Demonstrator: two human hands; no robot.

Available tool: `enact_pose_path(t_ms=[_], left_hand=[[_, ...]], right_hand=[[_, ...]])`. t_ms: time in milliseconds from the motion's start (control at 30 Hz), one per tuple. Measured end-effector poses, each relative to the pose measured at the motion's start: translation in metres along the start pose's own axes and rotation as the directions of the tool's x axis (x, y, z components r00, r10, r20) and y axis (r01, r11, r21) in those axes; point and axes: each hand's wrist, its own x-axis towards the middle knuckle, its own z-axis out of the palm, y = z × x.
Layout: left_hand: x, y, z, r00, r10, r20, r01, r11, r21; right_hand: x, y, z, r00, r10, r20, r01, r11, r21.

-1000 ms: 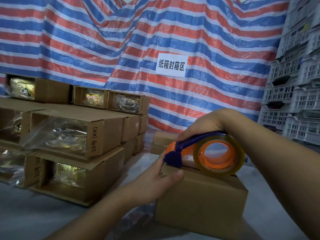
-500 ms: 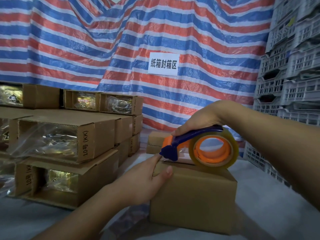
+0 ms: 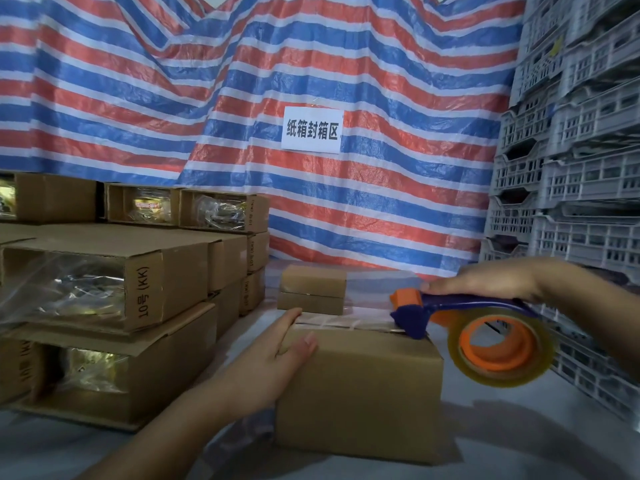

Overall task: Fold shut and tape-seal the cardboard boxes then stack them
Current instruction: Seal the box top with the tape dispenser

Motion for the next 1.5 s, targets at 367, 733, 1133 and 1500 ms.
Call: enact_pose_path(t_ms=[367,733,1133,1500], left_hand=[[0.011,0.072,-0.015,0.941,0.309,0.139,-0.333,0.918,0.216],[0.035,0.081,0.020,0.941,0.069,0.330,-0.282,0.699,0.657],[0.034,0.078,0.018,0.945,0.053,0.322,-0.254,0.740,0.623],[0.029,0.132,0.058,0.872,0.170,0.460,-0.457,0.621,0.637]], right_hand=[[0.004,0.010,0.000,0.997,-0.070,0.046,0.068,0.997,0.042],[-0.004,0.024,-0.012,0.996,-0.090,0.002,0.090,0.996,-0.018],[-0.016,0.089,0.013,0.986,-0.164,-0.029,0.165,0.985,0.045],[-0.019,0.080,0.024,0.984,-0.167,-0.053,0.170,0.984,0.049]])
